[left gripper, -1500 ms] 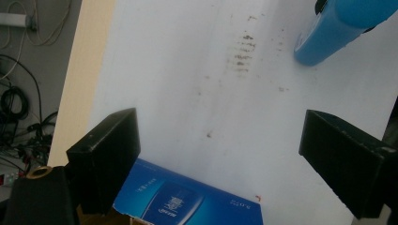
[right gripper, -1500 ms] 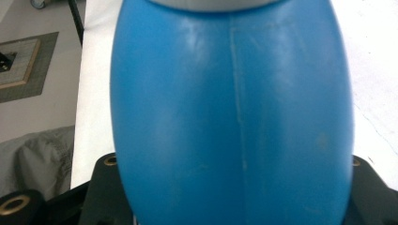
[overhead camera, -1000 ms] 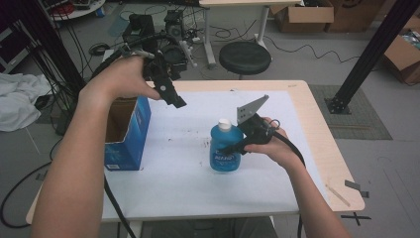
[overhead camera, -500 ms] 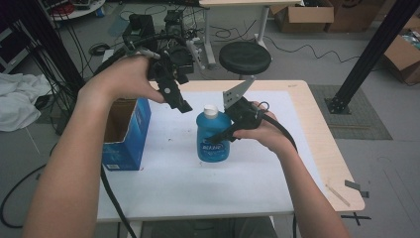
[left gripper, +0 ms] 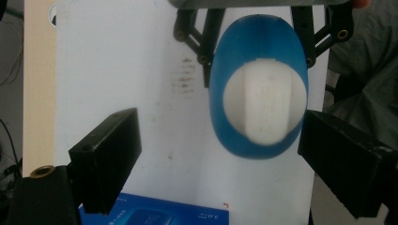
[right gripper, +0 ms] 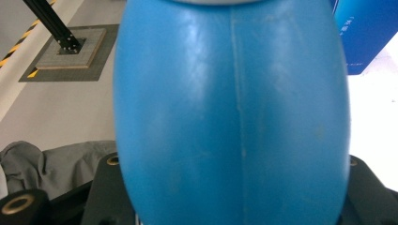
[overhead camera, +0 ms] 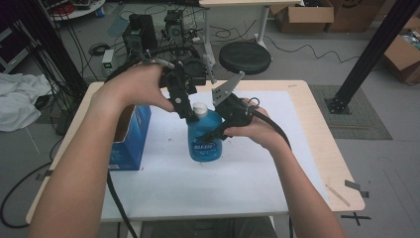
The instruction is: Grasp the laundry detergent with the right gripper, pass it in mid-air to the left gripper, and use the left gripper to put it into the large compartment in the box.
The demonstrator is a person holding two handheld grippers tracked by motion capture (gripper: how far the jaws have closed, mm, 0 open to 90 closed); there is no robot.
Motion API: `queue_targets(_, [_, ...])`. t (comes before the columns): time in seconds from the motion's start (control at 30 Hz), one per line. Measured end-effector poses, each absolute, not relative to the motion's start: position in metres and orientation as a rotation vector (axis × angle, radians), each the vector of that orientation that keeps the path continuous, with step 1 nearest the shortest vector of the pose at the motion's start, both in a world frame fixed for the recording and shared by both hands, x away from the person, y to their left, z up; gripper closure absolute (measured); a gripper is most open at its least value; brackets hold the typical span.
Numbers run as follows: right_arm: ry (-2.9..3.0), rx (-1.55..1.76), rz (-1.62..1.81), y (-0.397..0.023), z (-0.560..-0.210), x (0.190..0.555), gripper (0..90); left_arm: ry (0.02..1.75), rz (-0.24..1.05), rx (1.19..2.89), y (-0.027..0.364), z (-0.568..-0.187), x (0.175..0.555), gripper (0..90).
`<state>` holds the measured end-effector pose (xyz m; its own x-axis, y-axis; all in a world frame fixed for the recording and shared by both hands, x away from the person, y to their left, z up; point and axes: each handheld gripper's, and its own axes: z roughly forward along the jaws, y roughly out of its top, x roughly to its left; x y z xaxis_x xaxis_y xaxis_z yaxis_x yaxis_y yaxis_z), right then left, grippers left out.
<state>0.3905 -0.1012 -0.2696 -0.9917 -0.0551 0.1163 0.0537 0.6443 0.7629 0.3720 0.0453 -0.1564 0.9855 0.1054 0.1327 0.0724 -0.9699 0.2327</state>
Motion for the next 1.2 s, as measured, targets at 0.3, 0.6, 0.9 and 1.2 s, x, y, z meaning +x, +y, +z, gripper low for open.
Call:
queue_targets(0.3, [-2.739,-0.013,-1.248,-0.101,-0.270,0.390,44.6,0.078,0.183,2.943,0.033,-0.166,0.368,15.3])
queue_targets(0.6, [-2.743,-0.011,-1.254,-0.101,-0.270,0.390,44.6,0.059,0.161,2.946,0.029,-0.173,0.365,15.3])
queue_targets(0.9, [-2.738,-0.016,-1.255,-0.102,-0.269,0.390,44.6,0.063,0.142,2.935,0.029,-0.179,0.365,15.8])
queue_targets(1.2, [-2.736,-0.024,-1.252,-0.103,-0.270,0.392,44.6,0.075,0.117,2.938,0.029,-0.183,0.366,19.5])
